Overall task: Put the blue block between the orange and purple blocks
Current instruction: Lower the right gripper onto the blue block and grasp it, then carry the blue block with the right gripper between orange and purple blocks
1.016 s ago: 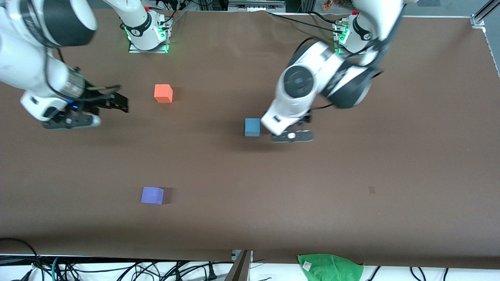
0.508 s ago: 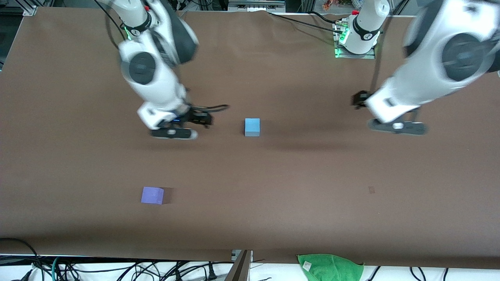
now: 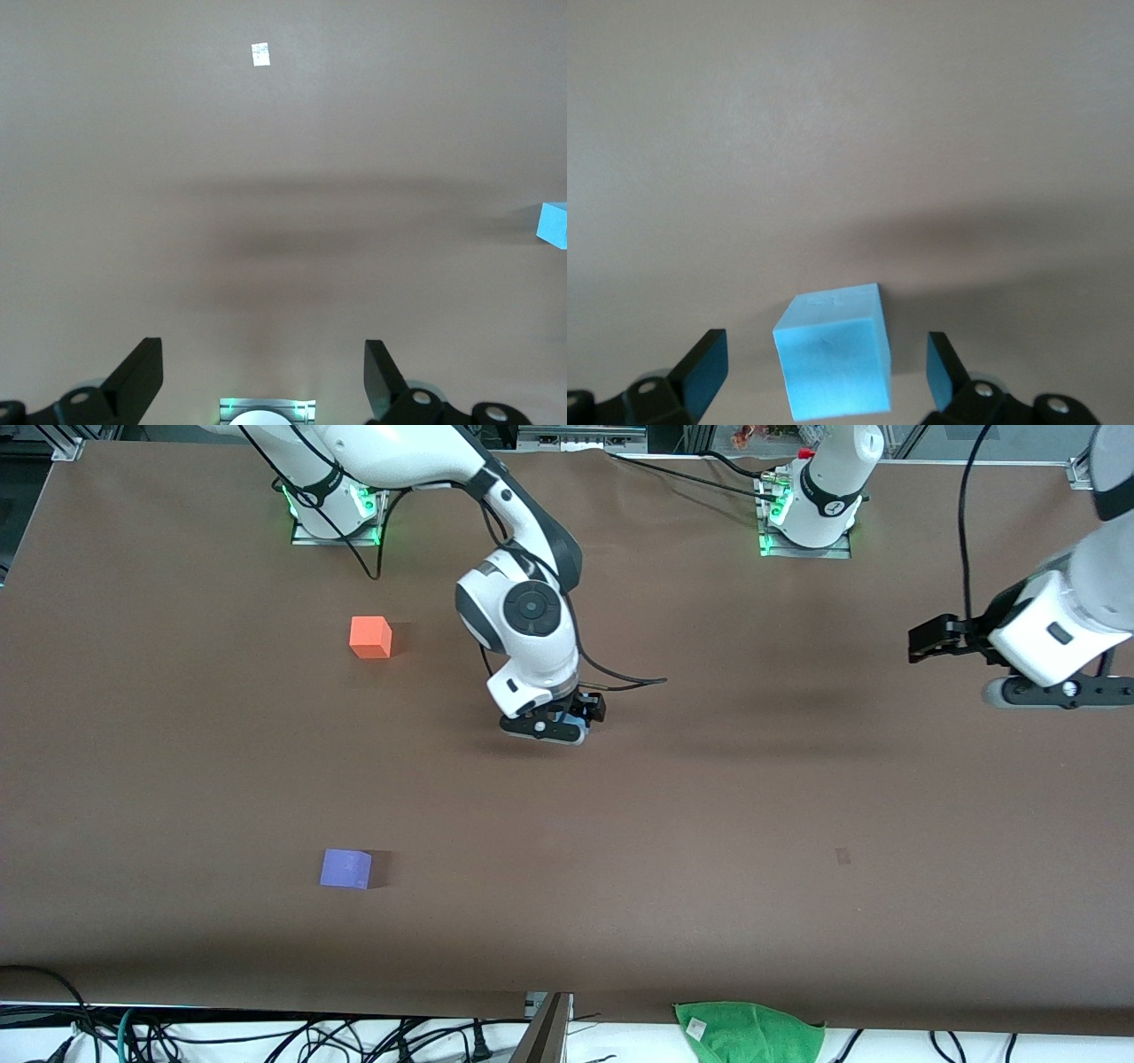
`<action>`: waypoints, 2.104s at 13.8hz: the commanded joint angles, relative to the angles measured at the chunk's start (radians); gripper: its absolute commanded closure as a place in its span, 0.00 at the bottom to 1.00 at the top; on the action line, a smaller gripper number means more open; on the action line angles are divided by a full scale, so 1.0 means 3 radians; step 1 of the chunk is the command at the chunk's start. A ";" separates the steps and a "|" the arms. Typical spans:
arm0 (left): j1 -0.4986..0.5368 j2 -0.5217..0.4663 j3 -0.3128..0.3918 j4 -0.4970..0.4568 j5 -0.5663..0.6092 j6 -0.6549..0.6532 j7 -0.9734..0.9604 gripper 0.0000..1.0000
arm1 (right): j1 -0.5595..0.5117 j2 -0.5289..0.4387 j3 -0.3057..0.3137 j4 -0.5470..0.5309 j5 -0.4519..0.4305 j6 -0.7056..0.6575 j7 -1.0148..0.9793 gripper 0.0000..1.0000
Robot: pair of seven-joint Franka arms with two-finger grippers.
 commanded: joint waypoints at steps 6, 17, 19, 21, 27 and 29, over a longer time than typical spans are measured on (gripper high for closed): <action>-0.0104 -0.0841 0.0189 -0.1142 -0.0084 0.0730 0.0190 0.00 | 0.0287 0.0306 -0.0044 0.0113 -0.0511 0.0079 0.0309 0.01; -0.0063 -0.0677 0.0184 -0.0953 -0.0054 0.0709 0.0200 0.00 | 0.0037 0.0031 -0.0044 0.0067 -0.0512 -0.0150 -0.0068 1.00; -0.0068 -0.0682 0.0159 -0.0953 -0.0054 0.0709 0.0200 0.00 | -0.0188 -0.0153 -0.0044 0.0032 -0.0497 -0.0436 -0.0491 1.00; -0.0074 -0.0687 0.0153 -0.0953 -0.0054 0.0709 0.0200 0.00 | -0.0418 -0.0408 -0.0044 -0.0156 -0.0360 -0.0570 -0.0850 1.00; -0.0084 -0.0692 0.0138 -0.0953 -0.0054 0.0704 0.0200 0.00 | -0.0945 -0.1272 -0.0141 -0.1490 -0.0338 -0.0178 -0.1648 1.00; -0.0084 -0.0687 0.0138 -0.0953 -0.0054 0.0704 0.0200 0.00 | -0.0971 -0.1325 -0.0304 -0.1782 -0.0333 0.0052 -0.1771 1.00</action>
